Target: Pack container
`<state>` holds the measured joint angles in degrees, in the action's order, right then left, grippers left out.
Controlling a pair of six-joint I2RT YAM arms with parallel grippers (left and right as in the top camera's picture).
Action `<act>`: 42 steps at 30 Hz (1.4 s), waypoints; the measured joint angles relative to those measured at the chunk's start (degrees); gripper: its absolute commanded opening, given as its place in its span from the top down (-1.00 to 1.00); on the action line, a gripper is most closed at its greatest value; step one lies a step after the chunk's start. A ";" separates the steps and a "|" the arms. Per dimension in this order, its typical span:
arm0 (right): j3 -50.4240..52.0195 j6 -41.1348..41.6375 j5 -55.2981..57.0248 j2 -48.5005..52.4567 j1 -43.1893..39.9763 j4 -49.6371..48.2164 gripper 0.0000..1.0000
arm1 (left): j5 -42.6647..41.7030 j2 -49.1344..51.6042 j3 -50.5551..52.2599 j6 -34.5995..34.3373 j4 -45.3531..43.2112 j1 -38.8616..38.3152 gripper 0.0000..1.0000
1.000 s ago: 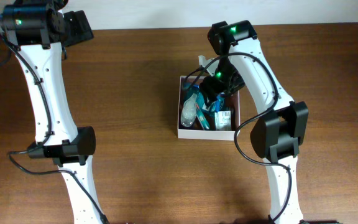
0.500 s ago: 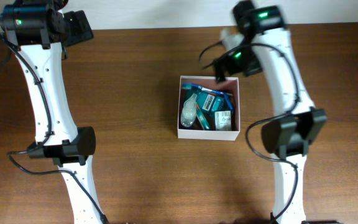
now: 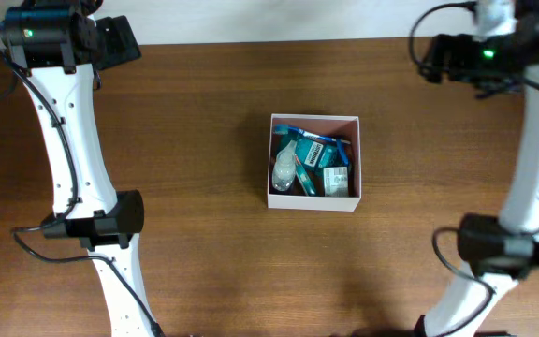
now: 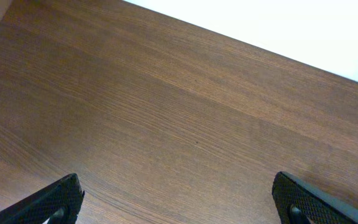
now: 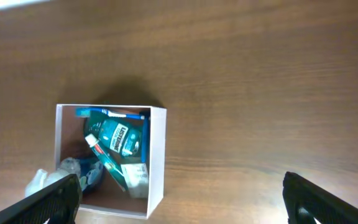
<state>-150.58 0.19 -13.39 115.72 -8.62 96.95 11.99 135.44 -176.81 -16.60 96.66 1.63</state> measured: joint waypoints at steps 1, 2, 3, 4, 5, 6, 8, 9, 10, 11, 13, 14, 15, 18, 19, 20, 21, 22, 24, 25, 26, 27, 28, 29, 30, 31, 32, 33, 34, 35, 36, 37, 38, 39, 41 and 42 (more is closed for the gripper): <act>1.07 0.07 0.20 -1.53 -0.42 0.02 -0.98 | 0.00 0.00 0.00 0.00 -0.02 0.00 -0.99; 2.34 0.04 0.83 -2.91 -0.74 0.02 -0.98 | 0.00 0.00 0.00 0.00 0.00 0.00 -0.99; 3.85 0.15 1.77 -4.15 -1.05 0.02 -0.98 | 0.00 0.00 0.00 0.00 0.00 0.00 -0.99; 5.64 0.44 2.91 -5.20 -1.29 0.02 -0.97 | 0.00 0.00 0.00 0.02 0.00 0.00 -0.99; 7.98 0.72 4.28 -6.14 -1.51 0.02 -0.98 | 0.00 0.00 0.00 0.00 0.00 0.00 -0.99; 10.93 1.07 5.84 -6.75 -1.95 -0.04 -0.97 | 0.00 0.00 0.00 0.00 0.00 0.00 -0.99; 15.02 1.29 7.32 -6.82 -2.71 -0.09 -0.98 | 0.00 0.00 0.00 0.00 0.00 0.00 -0.99; 17.86 1.36 7.96 -6.78 -3.26 0.02 -0.98 | 0.00 0.00 0.00 0.00 0.00 0.00 -0.99; 21.44 1.40 8.31 -6.62 -3.93 -0.09 -0.98 | 0.00 0.00 0.00 0.00 0.00 0.00 -0.99; 24.41 1.38 8.68 -6.36 -4.50 0.00 -0.98 | 0.00 0.00 0.00 0.00 0.00 0.00 -0.99; 29.57 1.33 9.25 -5.79 -5.22 -0.70 -0.98 | 0.00 0.00 0.00 0.00 0.00 0.00 -0.99; 31.63 1.31 9.55 -5.49 -5.49 -1.29 -0.98 | 0.00 0.00 0.00 0.00 0.00 0.00 -0.99; 33.20 1.22 9.73 -5.18 -5.64 -1.73 -0.98 | 0.00 0.00 0.00 0.00 -0.02 0.00 -0.99; 35.63 1.07 9.97 -4.81 -5.64 -2.54 -0.97 | 0.00 0.00 0.00 0.00 -0.02 0.00 -0.99; 35.69 1.07 9.92 -4.81 -5.64 -2.51 -0.98 | 0.00 0.00 0.00 0.00 0.00 0.00 -0.99; 35.69 0.94 9.73 -4.87 -5.64 -2.69 -0.98 | 0.00 0.00 0.00 0.00 0.00 0.00 -0.99; 35.69 0.76 9.29 -4.94 -5.64 -2.99 -0.98 | 0.00 0.00 0.00 0.00 0.00 0.00 -0.99; 35.69 0.37 8.76 -4.98 -5.64 -3.58 -0.98 | 0.00 0.00 0.00 0.00 0.00 0.00 -0.99; 35.69 -0.17 7.54 -5.01 -5.64 -4.50 -0.98 | 0.00 0.00 0.00 -0.02 0.00 0.00 -0.99; 35.69 -0.37 6.99 -5.09 -5.64 -4.90 -0.98 | 0.00 0.00 0.00 -0.02 0.00 0.00 -0.99; 35.69 -0.48 6.19 -5.22 -5.64 -5.38 -0.98 | 0.00 0.00 0.00 -0.02 0.00 0.00 -0.99; 35.69 -0.59 5.70 -5.42 -5.64 -5.81 -0.98 | 0.00 0.00 0.00 0.00 0.00 0.00 -0.99; 35.69 -0.66 5.01 -5.66 -5.64 -6.40 -0.98 | 0.00 0.00 0.00 -0.02 0.00 0.00 -0.99; 35.69 -0.72 4.04 -6.05 -5.64 -7.30 -0.98 | 0.00 0.00 0.00 0.00 0.00 0.00 -0.99; 35.69 -0.72 3.19 -6.45 -5.64 -8.20 -0.98 | 0.00 0.00 0.00 -0.02 0.00 0.00 -0.99; 35.69 -0.76 2.34 -6.91 -5.64 -9.16 -0.98 | 0.00 0.00 0.00 0.00 0.00 0.00 -0.99; 35.69 -0.81 1.55 -7.34 -5.64 -10.25 -0.98 | 0.00 0.00 0.00 0.00 0.00 0.00 -0.99; 35.69 -0.85 0.76 -7.87 -5.64 -11.47 -0.98 | 0.00 0.00 0.00 0.00 0.00 0.00 -0.99; 35.69 -0.85 0.11 -8.37 -5.64 -12.33 -0.98 | 0.00 0.00 0.00 0.00 0.00 0.00 -0.99; 35.69 -0.87 -0.24 -8.74 -5.64 -12.66 -0.98 | 0.00 0.00 0.00 -0.02 0.00 0.00 -0.99; 35.69 -0.87 -0.57 -9.14 -5.64 -12.92 -0.97 | 0.00 0.00 0.00 -0.02 -0.02 0.00 -0.99; 35.69 -0.90 -0.90 -9.46 -5.64 -13.07 -0.98 | 0.00 0.00 0.00 0.00 -0.02 0.00 -0.99; 35.69 -0.87 -1.18 -9.77 -5.64 -13.05 -0.98 | 0.00 0.00 0.00 -0.02 0.00 0.00 -0.99; 35.69 -0.87 -1.33 -9.94 -5.64 -13.07 -0.98 | 0.00 0.00 0.00 -0.02 0.00 0.00 -0.99; 35.69 -0.85 -1.81 -10.05 -5.40 -13.22 -0.97 | 0.00 0.00 0.00 -0.02 0.00 0.00 -0.99; 35.69 -0.85 -2.19 -10.05 -5.27 -13.44 -0.98 | 0.00 0.00 0.00 0.00 0.00 0.00 -0.99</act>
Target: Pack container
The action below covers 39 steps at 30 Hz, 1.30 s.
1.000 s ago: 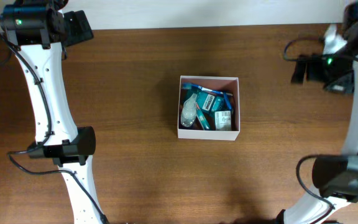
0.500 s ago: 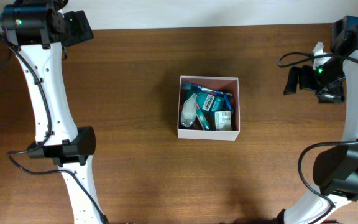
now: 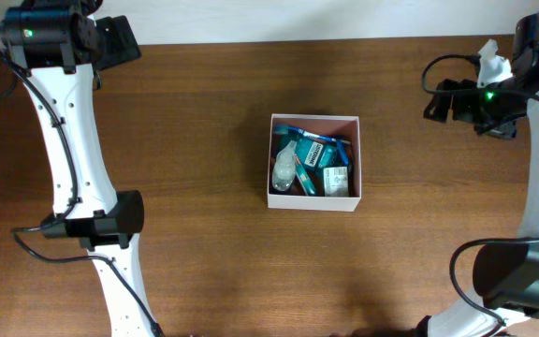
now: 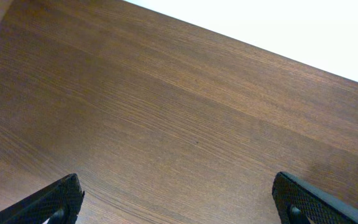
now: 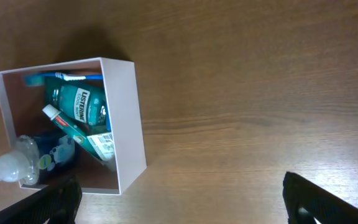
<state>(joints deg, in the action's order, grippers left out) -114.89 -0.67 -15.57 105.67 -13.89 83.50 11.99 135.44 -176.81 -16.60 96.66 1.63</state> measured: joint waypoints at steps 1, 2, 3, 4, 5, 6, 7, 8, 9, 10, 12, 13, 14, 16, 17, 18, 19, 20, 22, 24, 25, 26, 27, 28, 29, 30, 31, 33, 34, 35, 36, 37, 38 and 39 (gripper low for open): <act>0.00 0.00 -0.59 0.00 0.33 -0.35 -0.98 | 0.00 0.00 0.00 -0.02 0.00 0.00 -0.98; 0.00 0.00 -1.18 0.00 0.76 -0.63 -0.98 | 0.00 0.00 0.00 -0.02 -0.02 0.00 -0.99; 0.00 -0.04 -1.81 0.00 1.38 -0.68 -0.98 | 0.00 0.00 0.00 -0.07 0.00 0.00 -0.99; 0.00 -0.07 -2.27 0.00 2.14 -0.44 -0.98 | 0.00 0.00 0.00 -0.13 -0.02 0.00 -0.99; 0.00 -0.02 -2.62 0.00 2.95 0.13 -0.98 | 0.00 0.00 0.00 -0.15 0.00 0.00 -0.99; 0.00 0.00 -2.84 0.00 3.45 0.68 -0.98 | 0.00 0.00 0.00 -0.15 0.00 0.00 -0.99; 0.00 -0.02 -3.13 0.00 4.04 1.36 -0.98 | 0.00 0.00 0.00 -0.15 0.00 0.00 -0.99; 0.00 -0.02 -3.43 0.00 4.46 1.90 -0.98 | 0.00 0.00 0.00 -0.15 0.00 0.00 -0.99; 0.00 -0.02 -3.67 0.00 4.66 2.43 -0.98 | 0.00 0.00 0.00 -0.15 0.00 0.00 -0.99; 0.00 0.02 -3.85 0.00 4.68 3.26 -0.98 | 0.00 0.00 0.00 -0.15 -0.02 0.00 -0.99; 0.00 0.02 -4.07 0.00 4.68 5.57 -0.98 | 0.00 0.00 0.00 -0.17 0.00 0.00 -0.99; 0.00 0.00 -4.07 0.00 4.66 6.60 -0.98 | 0.00 0.00 0.00 -0.15 0.00 0.00 -0.99; 0.00 0.02 -4.07 0.00 4.61 7.54 -0.98 | 0.00 0.00 0.00 -0.15 0.00 0.00 -0.99; 0.00 -0.02 -4.04 0.00 4.59 7.96 -0.98 | 0.00 0.00 0.00 -0.17 0.00 0.00 -0.99; 0.00 0.00 -4.04 0.00 4.50 7.93 -0.98 | 0.00 0.00 0.00 -0.15 0.00 0.00 -0.99; 0.00 0.02 -4.04 0.00 4.44 7.87 -0.98 | 0.00 0.00 0.00 -0.15 0.00 0.00 -0.99; 0.00 0.00 -4.04 0.00 4.44 7.54 -0.98 | 0.00 0.00 0.00 -0.17 0.00 0.00 -0.99; 0.00 -0.04 -4.04 0.00 4.42 6.91 -0.98 | 0.00 0.00 0.00 -0.15 0.00 0.00 -0.99; 0.00 -0.02 -4.07 0.00 4.20 4.59 -0.98 | 0.00 0.00 0.00 -0.15 0.00 0.00 -0.99; 0.00 -0.02 -4.42 0.00 3.72 1.01 -0.98 | 0.00 0.00 0.00 -0.17 -0.02 0.00 -0.99; 0.00 0.00 -4.83 0.00 3.30 -1.40 -0.98 | 0.00 0.00 0.00 -0.15 0.02 0.00 -0.99; 0.02 -0.11 -5.14 -0.02 2.89 -3.89 -0.98 | 0.00 0.00 0.00 -0.15 0.00 0.00 -0.99; 0.07 -0.50 -5.35 -0.09 2.49 -7.04 -0.98 | 0.00 0.00 0.00 -0.17 0.00 0.00 -0.99; 0.07 -1.07 -5.53 -0.11 2.08 -10.36 -0.98 | 0.00 0.00 0.00 -0.15 0.00 0.00 -0.99; 0.07 -1.81 -5.68 -0.26 1.68 -13.60 -0.97 | 0.00 0.00 0.00 -0.17 0.00 0.00 -0.99; 0.09 -2.75 -5.88 -0.55 1.25 -17.25 -0.98 | 0.00 0.00 0.00 -0.15 0.00 0.00 -0.99; 0.09 -3.43 -6.05 -0.90 0.87 -20.61 -0.97 | 0.00 0.00 0.00 -0.15 0.00 0.00 -0.99; 0.11 -4.35 -6.21 -1.77 0.42 -25.16 -0.98 | 0.00 0.00 0.00 -0.17 0.00 0.00 -0.99; 0.11 -4.63 -6.27 -2.51 0.28 -28.00 -0.98 | 0.00 0.00 0.00 -0.17 0.00 0.00 -0.99; 0.11 -4.96 -6.34 -3.23 0.17 -29.99 -0.98 | 0.00 0.00 0.00 -0.15 0.00 0.00 -0.99; 0.11 -5.22 -6.40 -4.00 0.15 -31.67 -0.98 | 0.00 0.00 0.00 -0.17 0.00 0.00 -0.99; 0.11 -5.51 -6.43 -4.90 0.15 -33.33 -0.98 | 0.00 0.00 0.00 -0.17 0.00 0.00 -0.99; 0.09 -5.75 -6.43 -5.73 0.15 -34.27 -0.98 | 0.00 0.00 0.00 -0.17 0.00 0.00 -0.99; 0.09 -6.03 -6.43 -6.62 0.22 -34.77 -0.98 | 0.00 0.00 0.00 -0.17 0.00 0.00 -0.99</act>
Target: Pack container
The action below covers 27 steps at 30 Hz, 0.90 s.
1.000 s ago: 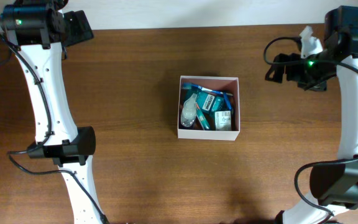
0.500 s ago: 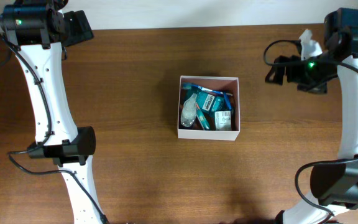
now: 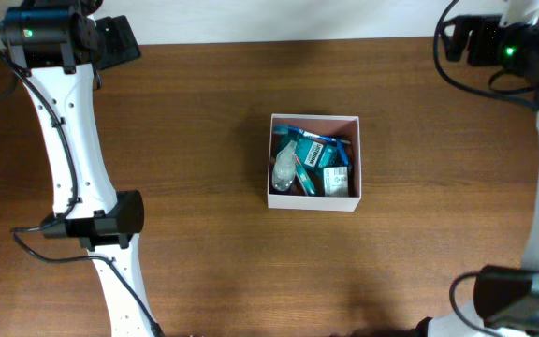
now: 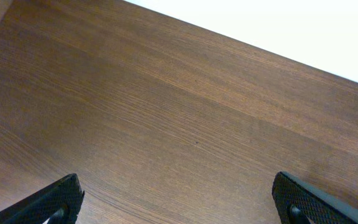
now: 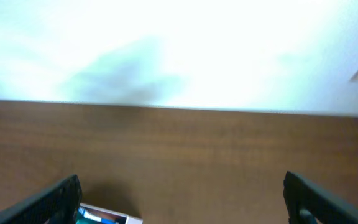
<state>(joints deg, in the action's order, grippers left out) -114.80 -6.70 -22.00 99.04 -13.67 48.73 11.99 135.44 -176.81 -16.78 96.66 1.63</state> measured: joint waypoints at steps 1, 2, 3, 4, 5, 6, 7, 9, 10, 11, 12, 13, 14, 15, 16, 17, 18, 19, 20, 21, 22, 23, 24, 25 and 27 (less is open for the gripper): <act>0.00 -0.76 0.02 -0.98 0.15 -0.48 -0.98 | 0.00 0.00 0.00 0.00 0.00 0.00 -0.99; 0.00 -1.57 0.07 -1.97 0.35 -1.03 -0.98 | 0.00 0.00 0.00 0.00 0.00 0.00 -0.99; 0.00 -2.47 0.09 -2.67 0.55 -1.38 -0.98 | 0.00 0.00 0.00 0.00 0.00 0.00 -0.99; 0.00 -3.50 0.44 -3.45 0.92 -2.01 -0.98 | 0.00 0.00 0.00 0.00 0.00 0.00 -0.99; 0.00 -4.57 1.14 -4.28 1.44 -2.99 -0.98 | 0.00 0.00 0.00 0.00 0.00 0.00 -0.99; 0.00 -5.46 1.86 -4.94 1.97 -3.96 -0.98 | 0.00 0.00 0.00 0.00 0.00 0.00 -0.99; 0.00 -6.08 2.89 -5.51 2.49 -5.09 -0.98 | 0.00 0.00 0.00 0.00 0.00 0.00 -0.99; 0.00 -7.23 4.96 -6.49 3.52 -7.80 -0.98 | 0.00 0.00 0.00 0.00 0.00 0.00 -0.99; 0.00 -7.67 5.86 -6.86 3.98 -9.40 -0.98 | 0.00 0.00 0.00 0.00 0.00 0.00 -0.99; 0.00 -7.82 6.25 -7.02 4.17 -10.38 -0.97 | 0.00 0.00 0.00 0.00 -0.02 0.00 -0.99; 0.00 -8.26 6.86 -7.10 4.46 -12.17 -0.98 | 0.00 0.00 0.00 0.02 0.00 0.00 -0.99; 0.02 -8.50 7.28 -7.13 4.68 -13.92 -0.98 | 0.00 0.00 0.00 0.00 0.00 0.00 -0.99; 0.11 -8.61 7.67 -7.13 4.90 -15.85 -0.98 | 0.00 0.00 0.00 0.00 0.00 0.00 -0.99; 0.35 -8.68 8.07 -7.10 5.11 -17.92 -0.98 | 0.00 0.00 0.00 0.00 -0.02 0.00 -0.99; 0.72 -8.79 8.33 -7.13 5.38 -20.04 -0.98 | 0.00 0.00 0.00 0.00 -0.02 0.00 -0.99; 1.38 -8.83 8.76 -7.19 5.75 -22.49 -0.98 | 0.00 0.00 0.00 0.00 0.00 0.00 -0.99; 2.08 -8.85 9.14 -7.30 6.08 -24.20 -0.98 | 0.00 0.00 0.00 0.00 0.00 0.00 -0.99; 2.91 -8.85 9.38 -7.52 6.45 -25.40 -0.98 | 0.00 0.00 0.00 0.00 0.00 0.00 -0.99; 3.87 -8.92 9.81 -7.82 6.86 -26.08 -0.98 | 0.00 0.00 0.00 0.00 0.00 0.00 -0.99; 4.81 -8.96 10.23 -8.22 7.32 -26.36 -0.98 | 0.00 0.00 0.00 0.00 0.00 0.00 -0.99; 5.68 -8.98 10.51 -8.63 7.78 -26.34 -0.98 | 0.00 0.00 0.00 0.00 0.00 0.00 -0.99; 6.62 -8.96 10.84 -9.27 8.28 -26.27 -0.98 | 0.00 0.00 0.00 0.02 -0.02 0.00 -0.99; 7.65 -8.98 11.30 -10.01 8.81 -26.08 -0.98 | 0.00 0.00 0.00 0.00 -0.02 0.00 -0.99; 8.85 -8.98 11.98 -11.17 9.44 -25.86 -0.98 | 0.02 0.00 0.00 0.00 0.00 0.00 -0.99; 10.95 -8.96 13.27 -13.81 10.51 -25.05 -0.98 | 0.00 0.00 0.00 0.00 -0.02 0.00 -0.99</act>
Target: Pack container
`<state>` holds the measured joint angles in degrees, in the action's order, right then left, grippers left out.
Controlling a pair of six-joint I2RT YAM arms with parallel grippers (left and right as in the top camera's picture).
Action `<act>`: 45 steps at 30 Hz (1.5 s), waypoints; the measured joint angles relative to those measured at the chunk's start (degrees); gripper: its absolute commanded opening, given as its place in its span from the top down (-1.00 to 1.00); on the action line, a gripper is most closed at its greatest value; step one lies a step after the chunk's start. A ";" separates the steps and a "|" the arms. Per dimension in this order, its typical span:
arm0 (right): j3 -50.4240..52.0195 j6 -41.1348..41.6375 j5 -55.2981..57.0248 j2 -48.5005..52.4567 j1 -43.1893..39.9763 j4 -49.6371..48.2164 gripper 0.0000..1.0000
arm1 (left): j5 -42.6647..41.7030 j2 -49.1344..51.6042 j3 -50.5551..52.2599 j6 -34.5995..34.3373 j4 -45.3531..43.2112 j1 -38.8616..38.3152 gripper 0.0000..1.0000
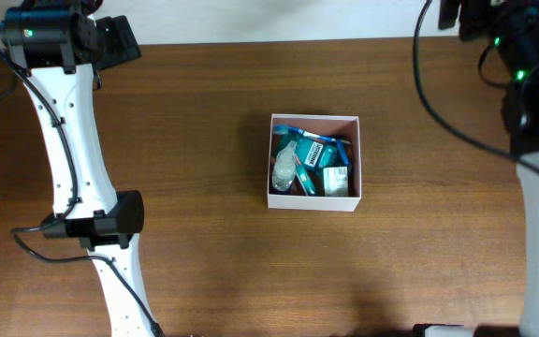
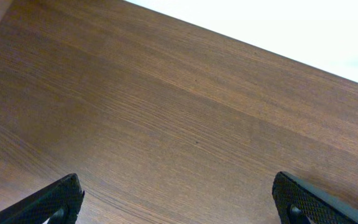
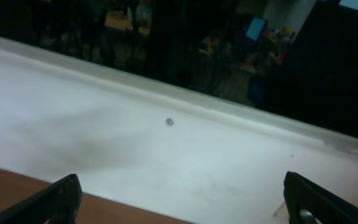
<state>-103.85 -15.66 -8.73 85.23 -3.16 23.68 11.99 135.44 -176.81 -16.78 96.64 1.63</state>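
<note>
A white square box point(image 1: 355, 154) stands mid-table in the overhead view, filled with a blue toothbrush point(image 1: 298, 131), a teal mouthwash bottle point(image 1: 314, 151), a clear bottle point(image 1: 284, 170) and other toiletries. My left gripper point(image 2: 179, 202) is open over bare wood at the table's far left corner. My right gripper point(image 3: 182, 202) is open and empty, raised at the far right corner, facing the white wall beyond the table. The box is out of both wrist views.
The brown wooden table point(image 1: 195, 234) ends at a white wall point(image 3: 166, 162) along its far edge. Above the wall, the right wrist view shows a dark room. My left arm's base point(image 1: 96, 225) sits at the left.
My right gripper has tilted further up: the box's edge and most of the table have left its view, which now shows wall and dark room. The left arm has not moved.
The right gripper, open, looked down at the packed box from the far right. Then it was nearer the right edge, the box at the left of its view. Then it faced the table's far edge, and now the wall. The left arm stayed put and the box's contents kept their places.
</note>
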 measured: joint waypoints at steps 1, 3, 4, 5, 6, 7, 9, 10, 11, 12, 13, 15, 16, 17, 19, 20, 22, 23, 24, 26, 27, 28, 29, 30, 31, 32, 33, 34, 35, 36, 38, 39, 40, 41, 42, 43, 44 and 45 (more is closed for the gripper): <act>1.09 0.00 0.59 -1.49 0.42 0.02 -0.98 | 0.00 0.00 0.00 0.00 0.02 0.00 -0.99; 3.54 -0.02 1.70 -4.81 1.11 -0.31 -0.97 | 0.00 0.00 0.00 0.00 0.02 0.00 -0.99; 5.31 -0.02 2.14 -6.80 1.42 -1.33 -0.98 | 0.00 0.00 0.00 0.00 0.02 0.00 -0.99; 6.75 -0.04 2.43 -8.33 1.60 -2.21 -0.98 | 0.00 0.00 0.00 0.00 0.02 0.00 -0.99; 9.16 -0.04 2.80 -10.34 1.79 -4.52 -0.98 | 0.00 0.00 0.00 0.00 0.02 0.00 -0.99; 11.54 0.00 3.02 -12.13 1.88 -6.80 -0.98 | -0.02 0.00 0.00 0.00 0.02 0.00 -0.99; 17.73 -0.07 3.50 -15.96 1.92 -12.55 -0.98 | 0.00 0.00 0.00 0.00 0.02 0.00 -0.99; 20.17 -0.04 3.63 -17.27 1.92 -14.53 -0.98 | 0.00 0.00 0.00 0.00 0.00 0.00 -0.99; 23.85 -0.02 3.76 -18.95 1.92 -17.81 -0.98 | 0.00 0.00 0.00 0.00 0.02 0.00 -0.99; 26.47 -0.04 3.82 -20.09 1.92 -19.41 -0.98 | 0.00 0.00 0.00 0.00 0.02 0.00 -0.99; 30.34 -0.02 3.85 -21.49 1.92 -22.73 -0.98 | 0.00 0.00 0.00 0.00 0.00 0.00 -0.99; 36.76 0.00 4.00 -23.50 1.92 -27.54 -0.97 | 0.00 0.00 0.00 0.00 0.02 0.00 -0.99; 39.82 0.07 4.00 -24.28 1.92 -29.92 -0.98 | 0.00 0.00 0.00 0.00 0.02 0.00 -0.99; 42.56 0.46 4.00 -24.94 1.92 -31.95 -0.98 | 0.00 0.00 0.00 0.00 0.02 0.00 -0.99; 47.74 1.62 4.00 -26.08 1.92 -36.83 -0.98 | 0.00 0.00 0.00 0.00 0.02 0.00 -0.99; 50.82 2.43 4.00 -26.95 1.92 -39.82 -0.98 | 0.00 0.00 0.00 0.00 0.00 0.00 -0.99; 56.26 3.82 4.00 -29.05 1.92 -44.11 -0.98 | 0.00 0.00 0.00 0.00 0.00 0.00 -0.99; 58.95 4.33 4.00 -30.29 1.95 -45.86 -0.98 | 0.00 0.00 0.00 0.00 0.02 0.00 -0.99; 61.86 4.83 4.04 -31.87 2.05 -47.50 -0.98 | 0.00 0.00 0.00 0.00 0.02 0.00 -0.99; 66.75 5.38 4.02 -35.21 2.38 -48.74 -0.98 | 0.00 0.00 0.00 0.00 0.00 0.00 -0.99; 69.11 5.55 4.02 -37.05 2.62 -48.87 -0.98 | 0.00 0.00 0.00 0.00 0.02 0.00 -0.99; 71.49 5.70 4.02 -39.10 2.93 -49.00 -0.98 | 0.00 0.00 0.00 0.00 0.00 0.00 -0.99; 74.01 5.86 4.02 -41.48 3.30 -49.09 -0.98 | 0.00 0.00 0.00 0.00 0.02 0.00 -0.99; 76.11 6.08 4.02 -43.67 3.69 -49.03 -0.98 | 0.00 0.00 0.00 0.00 0.00 0.00 -0.99; 78.09 6.23 4.04 -45.83 4.04 -49.05 -0.97 | 0.00 0.00 0.00 0.00 0.00 0.00 -0.99; 80.35 6.29 4.02 -48.50 4.46 -49.07 -0.98 | 0.00 0.00 0.00 0.00 0.02 0.00 -0.99; 82.18 6.40 4.02 -50.66 4.79 -49.09 -0.98 | 0.00 0.00 0.00 0.00 0.00 0.00 -0.99; 84.00 6.45 4.02 -53.02 5.09 -49.09 -0.98 | 0.00 0.00 0.00 0.00 0.02 0.00 -0.99; 85.70 6.47 4.02 -55.25 5.38 -49.09 -0.97 | 0.00 0.00 0.00 0.00 0.02 0.00 -0.99; 87.62 6.51 4.00 -57.90 5.68 -49.13 -0.98 | 0.00 0.00 0.00 0.00 0.02 0.00 -0.99; 90.33 6.51 4.00 -61.70 5.99 -49.13 -0.98 | 0.00 0.00 0.00 0.00 0.00 0.00 -0.99; 91.54 6.49 4.00 -63.30 6.01 -49.18 -0.98 | 0.00 0.00 0.00 0.00 0.02 0.00 -0.99; 92.89 6.49 4.02 -65.11 6.01 -49.27 -0.98 | 0.00 0.00 0.00 0.00 0.02 0.00 -0.99; 93.74 6.54 4.02 -66.20 6.01 -49.24 -0.98 | 0.00 0.00 0.00 0.00 0.00 0.00 -0.99; 94.68 6.49 4.02 -67.41 6.01 -49.24 -0.98 | 0.00 0.00 0.00 0.00 0.02 0.00 -0.99; 95.54 6.51 4.02 -68.43 6.01 -49.24 -0.98 | 0.00 0.00 0.00 0.00 0.02 0.00 -0.99; 96.37 6.54 4.00 -69.42 6.03 -49.22 -0.98 | 0.00 0.00 0.00 0.00 0.00 0.00 -0.99; 97.00 6.49 4.00 -70.25 6.05 -49.05 -0.98 | 0.00 0.00 0.00 0.00 0.02 0.00 -0.99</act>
<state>-6.85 -9.17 -4.73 14.98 2.90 -25.36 11.99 135.44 -176.81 -16.78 96.66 1.63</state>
